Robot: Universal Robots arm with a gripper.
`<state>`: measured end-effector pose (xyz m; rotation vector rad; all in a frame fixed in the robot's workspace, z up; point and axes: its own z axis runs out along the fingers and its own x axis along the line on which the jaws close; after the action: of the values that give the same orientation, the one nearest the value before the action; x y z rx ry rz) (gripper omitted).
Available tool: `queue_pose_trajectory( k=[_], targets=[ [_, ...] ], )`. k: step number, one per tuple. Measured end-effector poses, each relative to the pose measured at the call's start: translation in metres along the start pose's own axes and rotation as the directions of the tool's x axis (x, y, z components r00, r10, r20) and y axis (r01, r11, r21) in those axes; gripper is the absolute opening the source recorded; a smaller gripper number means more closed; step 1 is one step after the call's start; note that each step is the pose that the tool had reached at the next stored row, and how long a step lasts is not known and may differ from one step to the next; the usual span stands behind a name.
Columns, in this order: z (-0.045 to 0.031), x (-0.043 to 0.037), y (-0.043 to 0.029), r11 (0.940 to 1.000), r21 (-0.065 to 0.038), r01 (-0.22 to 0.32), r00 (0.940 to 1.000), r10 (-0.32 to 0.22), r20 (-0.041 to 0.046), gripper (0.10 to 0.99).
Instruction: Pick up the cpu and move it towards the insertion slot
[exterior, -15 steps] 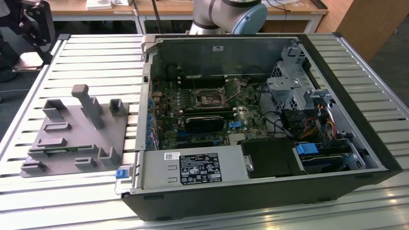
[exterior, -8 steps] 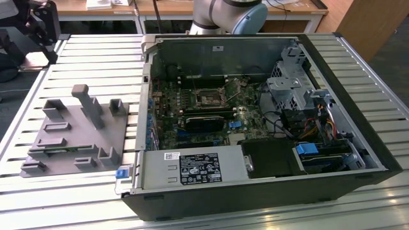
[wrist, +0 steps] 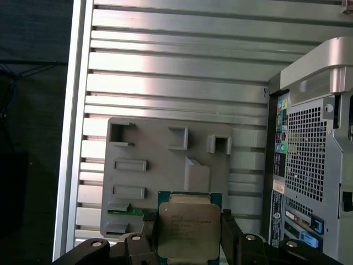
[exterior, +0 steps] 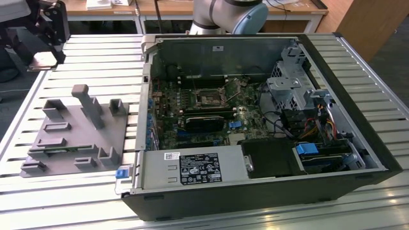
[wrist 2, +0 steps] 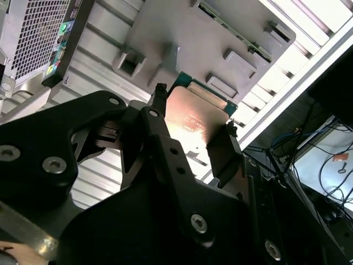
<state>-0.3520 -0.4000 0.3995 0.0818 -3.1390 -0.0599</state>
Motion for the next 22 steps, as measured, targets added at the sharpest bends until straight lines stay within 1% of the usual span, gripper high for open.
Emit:
queue_pose_trajectory(
  k=[8,18,22],
  targets=[
    [0.0000,-0.0107,-0.0006,1.0000,0.000,0.000,1.0000,0.000,0.0000,0.545],
    [0.0000,-0.0182,-0.0010,1.0000,0.000,0.000,1.0000,0.000,0.0000,0.545],
    [-0.0001,-0.0228,-0.0012,1.0000,0.000,0.000,1.0000,0.000,0.0000,0.545]
  ],
)
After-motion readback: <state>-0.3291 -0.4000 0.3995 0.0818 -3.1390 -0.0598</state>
